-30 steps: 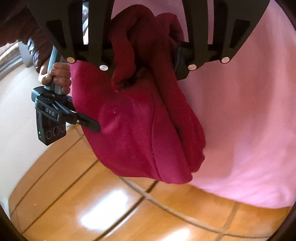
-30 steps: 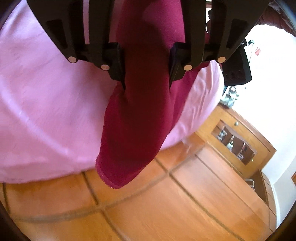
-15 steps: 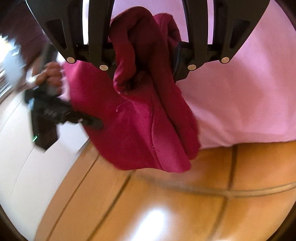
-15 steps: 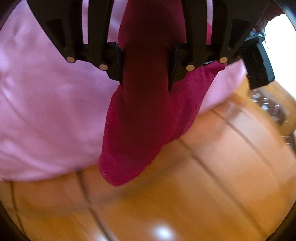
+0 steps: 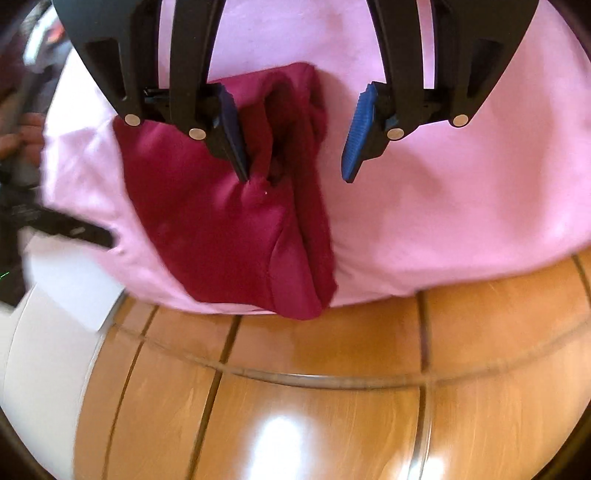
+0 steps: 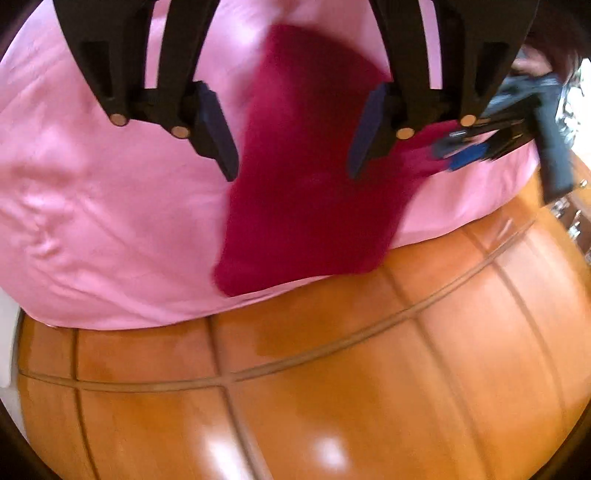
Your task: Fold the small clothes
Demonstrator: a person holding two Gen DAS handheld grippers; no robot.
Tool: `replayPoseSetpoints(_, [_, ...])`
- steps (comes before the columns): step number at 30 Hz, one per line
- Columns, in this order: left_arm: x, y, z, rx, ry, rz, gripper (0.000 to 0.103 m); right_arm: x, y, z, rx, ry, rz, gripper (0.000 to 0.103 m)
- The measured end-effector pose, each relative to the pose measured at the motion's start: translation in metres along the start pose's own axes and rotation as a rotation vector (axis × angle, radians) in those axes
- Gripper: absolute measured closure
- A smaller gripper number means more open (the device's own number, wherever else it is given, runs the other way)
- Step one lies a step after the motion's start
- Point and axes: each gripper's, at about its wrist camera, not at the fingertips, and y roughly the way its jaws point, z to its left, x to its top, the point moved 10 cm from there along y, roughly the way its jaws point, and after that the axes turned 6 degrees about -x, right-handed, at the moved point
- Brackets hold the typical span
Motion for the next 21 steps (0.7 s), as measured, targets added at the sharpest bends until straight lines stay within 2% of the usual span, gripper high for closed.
replayPoseSetpoints(2, [-0.013,0.020,0.007,0.066,0.017,0.072,0.054,-0.023,0.006,0.014,-0.009,-0.049,0.042,0.049])
replayPoseSetpoints(3, [-0.020,0.027,0.011,0.077,0.009,0.094,0.053,-0.038,0.019,0.021,-0.033,-0.070,0.089,0.053])
replayPoseSetpoints(4, [-0.021,0.033,0.014,0.093,0.008,0.094,0.050,-0.054,0.034,0.026,-0.068,-0.088,0.138,0.053])
replayPoseSetpoints(6, [-0.019,0.039,0.015,0.121,-0.004,0.088,0.043,-0.065,0.051,0.027,-0.158,-0.147,0.144,0.052])
replayPoseSetpoints(8, [-0.019,0.035,0.016,0.097,-0.056,0.096,0.043,-0.066,0.049,0.031,-0.211,-0.167,0.126,0.051])
replayPoseSetpoints(10, [-0.018,0.019,0.019,0.095,-0.089,0.082,0.041,-0.062,0.040,0.034,-0.213,-0.159,0.123,0.041])
replayPoseSetpoints(12, [-0.024,-0.006,0.017,0.108,-0.084,0.048,0.035,-0.060,0.027,0.039,-0.213,-0.137,0.111,0.032])
replayPoseSetpoints(13, [-0.025,-0.015,0.017,0.122,-0.082,0.035,0.028,-0.061,0.019,0.041,-0.218,-0.117,0.100,0.028])
replayPoseSetpoints(15, [-0.027,-0.040,0.009,0.136,-0.073,-0.010,0.025,-0.060,0.007,0.043,-0.229,-0.089,0.069,0.020])
replayPoseSetpoints(21, [-0.047,-0.090,-0.003,0.196,-0.062,-0.079,0.016,-0.064,-0.031,0.045,-0.312,-0.017,-0.031,0.007])
